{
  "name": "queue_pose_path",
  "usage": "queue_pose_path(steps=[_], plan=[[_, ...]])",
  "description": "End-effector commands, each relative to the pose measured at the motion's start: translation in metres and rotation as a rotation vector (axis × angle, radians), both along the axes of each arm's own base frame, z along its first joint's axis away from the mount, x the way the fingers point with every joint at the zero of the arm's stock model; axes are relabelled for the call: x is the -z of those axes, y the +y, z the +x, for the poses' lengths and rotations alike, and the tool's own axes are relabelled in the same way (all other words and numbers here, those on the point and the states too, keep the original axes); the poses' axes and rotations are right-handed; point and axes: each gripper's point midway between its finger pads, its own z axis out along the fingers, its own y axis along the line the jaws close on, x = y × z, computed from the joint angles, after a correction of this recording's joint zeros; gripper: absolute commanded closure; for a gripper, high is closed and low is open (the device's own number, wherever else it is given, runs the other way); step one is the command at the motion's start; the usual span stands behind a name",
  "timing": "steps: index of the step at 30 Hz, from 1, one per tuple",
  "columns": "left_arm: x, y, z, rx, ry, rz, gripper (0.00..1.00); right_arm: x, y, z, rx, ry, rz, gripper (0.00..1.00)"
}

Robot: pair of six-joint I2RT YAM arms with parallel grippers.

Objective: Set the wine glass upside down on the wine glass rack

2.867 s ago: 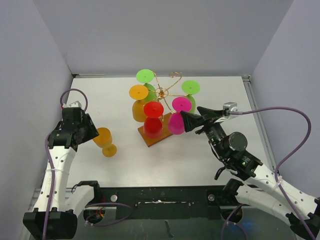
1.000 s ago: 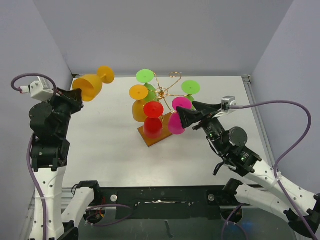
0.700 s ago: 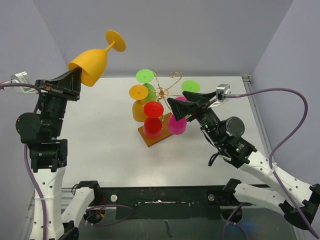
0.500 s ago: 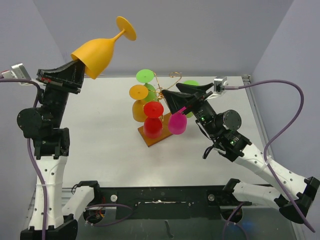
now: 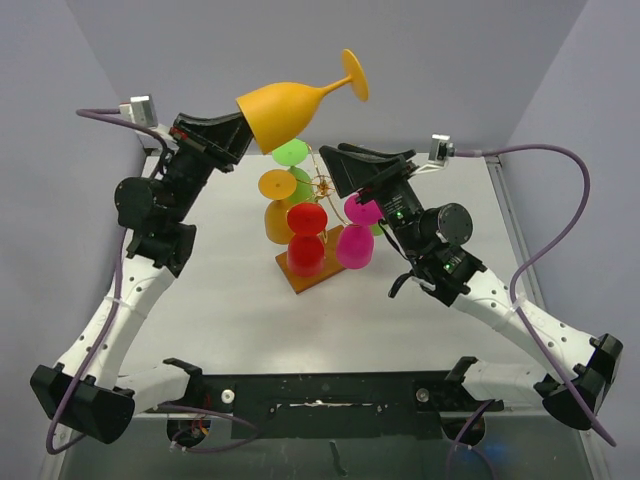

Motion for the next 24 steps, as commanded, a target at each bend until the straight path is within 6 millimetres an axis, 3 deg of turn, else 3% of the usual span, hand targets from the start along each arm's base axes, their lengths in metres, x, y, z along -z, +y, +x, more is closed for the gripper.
queue_pose_path(steps=[1, 10, 15, 24], plan=[[-0.043, 0.003, -0.024, -0.049, -0.170, -0.073, 1.00, -0.053, -0.033, -0.009, 0.008, -0.043, 0.232, 0.16], [-0.033, -0.040, -0.027, 0.008, -0.165, -0.063, 1.00, -0.061, -0.051, -0.002, -0.004, -0.012, 0.357, 0.17], [-0.028, -0.044, -0.029, -0.003, -0.160, -0.060, 1.00, -0.057, -0.059, 0.004, 0.006, 0.024, 0.426, 0.24], [-0.022, -0.044, -0.032, 0.003, -0.148, -0.060, 1.00, -0.070, -0.067, 0.001, -0.012, -0.033, 0.503, 0.32]])
